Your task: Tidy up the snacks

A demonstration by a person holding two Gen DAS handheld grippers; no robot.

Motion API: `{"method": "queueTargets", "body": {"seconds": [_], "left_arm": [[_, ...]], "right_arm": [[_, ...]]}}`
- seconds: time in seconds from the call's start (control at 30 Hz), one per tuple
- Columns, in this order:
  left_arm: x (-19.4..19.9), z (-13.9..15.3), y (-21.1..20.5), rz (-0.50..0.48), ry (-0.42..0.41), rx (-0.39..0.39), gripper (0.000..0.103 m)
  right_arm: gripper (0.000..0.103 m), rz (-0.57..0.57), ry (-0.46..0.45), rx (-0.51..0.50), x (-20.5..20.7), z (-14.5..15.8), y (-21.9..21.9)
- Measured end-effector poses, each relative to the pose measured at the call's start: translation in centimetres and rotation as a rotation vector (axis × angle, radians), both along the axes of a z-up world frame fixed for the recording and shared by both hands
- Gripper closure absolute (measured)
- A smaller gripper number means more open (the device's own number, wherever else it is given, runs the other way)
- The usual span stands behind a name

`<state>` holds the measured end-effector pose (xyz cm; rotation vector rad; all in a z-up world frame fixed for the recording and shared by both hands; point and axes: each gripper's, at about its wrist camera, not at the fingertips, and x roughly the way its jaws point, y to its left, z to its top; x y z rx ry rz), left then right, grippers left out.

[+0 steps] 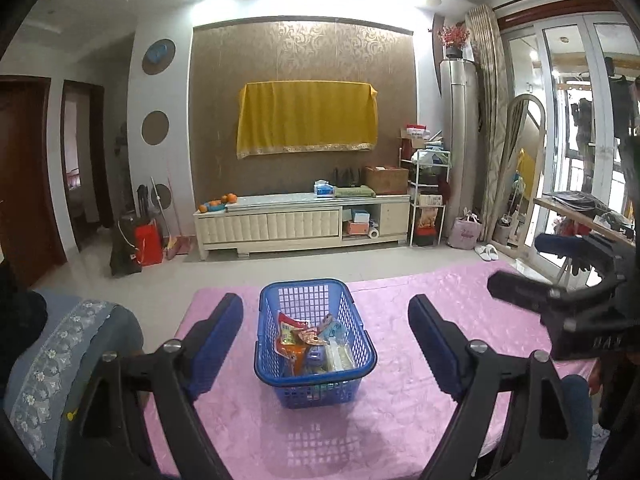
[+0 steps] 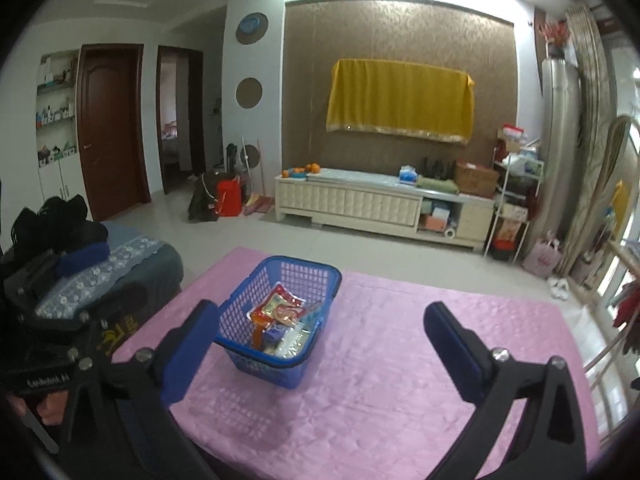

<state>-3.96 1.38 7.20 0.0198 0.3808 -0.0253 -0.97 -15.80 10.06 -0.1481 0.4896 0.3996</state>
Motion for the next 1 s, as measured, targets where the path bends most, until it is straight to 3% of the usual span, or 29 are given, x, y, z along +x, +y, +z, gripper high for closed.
{"method": "queueTargets", "body": {"seconds": [0.07,0.2,1.0], "left_arm": [[0.1,-0.2,-0.1,-0.023,0.017,-0.012,0.016],[-0.3,-0.5,-0.7,-0.012,0.021,0.007,0.0],[-2.7,-0.3,-1.8,-0.05,0.034,0.02,0.0]], "right_arm": [[0.0,0.0,0.0,0.002,-0.6,-0.1,-0.1],[0.0,-0.012,-0.001,-0.004,-1.6,-0.3,-0.3],[0.0,-0.056,0.014,0.023,-4.7,-0.2,-1.8]]}}
